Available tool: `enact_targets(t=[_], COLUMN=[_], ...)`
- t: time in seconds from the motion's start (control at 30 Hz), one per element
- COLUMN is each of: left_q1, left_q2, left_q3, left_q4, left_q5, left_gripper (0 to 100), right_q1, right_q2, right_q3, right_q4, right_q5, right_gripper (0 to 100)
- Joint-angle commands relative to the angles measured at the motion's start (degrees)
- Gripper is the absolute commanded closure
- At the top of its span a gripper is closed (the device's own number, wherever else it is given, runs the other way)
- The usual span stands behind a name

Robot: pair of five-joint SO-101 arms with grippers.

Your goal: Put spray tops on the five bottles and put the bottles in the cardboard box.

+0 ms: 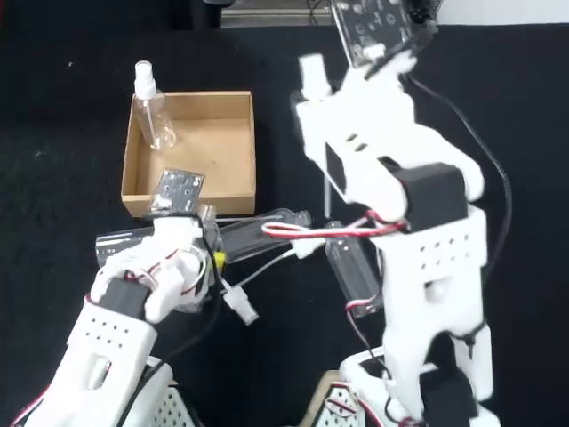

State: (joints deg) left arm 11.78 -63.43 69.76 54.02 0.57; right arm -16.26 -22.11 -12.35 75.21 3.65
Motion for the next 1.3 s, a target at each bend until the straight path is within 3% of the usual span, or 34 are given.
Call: enact_targets(t=[0.0,0.27,0.53,0.67,0.8,0.9,1.1,1.27], left_q1=[-0.3,-4.8,-4.2,-4.6,-4.3,-3.2,5.8,8.2], left_q2=[-12.7,-42.5,-38.2,-38.2,-37.4,-37.0,-37.7,-37.3], left_q3=[2.9,13.6,12.1,18.2,28.2,27.8,27.8,27.8], left_q4=[-0.2,0.4,-3.3,-14.2,-30.9,-32.1,-32.3,-32.2], left_q5=[0.2,0.2,0.2,0.2,0.5,0.7,0.5,0.5], left_gripper=[96,96,96,96,96,96,96,96], right_q1=[-1.5,-1.6,-3.8,-4.0,-3.9,-4.0,-4.0,-5.9], right_q2=[3.0,11.9,14.4,12.8,10.8,10.9,10.9,10.7], right_q3=[-8.6,-21.6,-22.9,-23.3,-22.2,-22.2,-22.1,-22.1], right_q4=[-1.7,-1.3,0.7,2.0,1.7,1.8,1.7,1.8], right_q5=[-1.0,-1.6,-4.7,-10.4,-12.7,-12.7,-12.7,-12.7], right_gripper=[98.8,98.8,98.8,98.8,98.7,98.7,98.6,98.5])
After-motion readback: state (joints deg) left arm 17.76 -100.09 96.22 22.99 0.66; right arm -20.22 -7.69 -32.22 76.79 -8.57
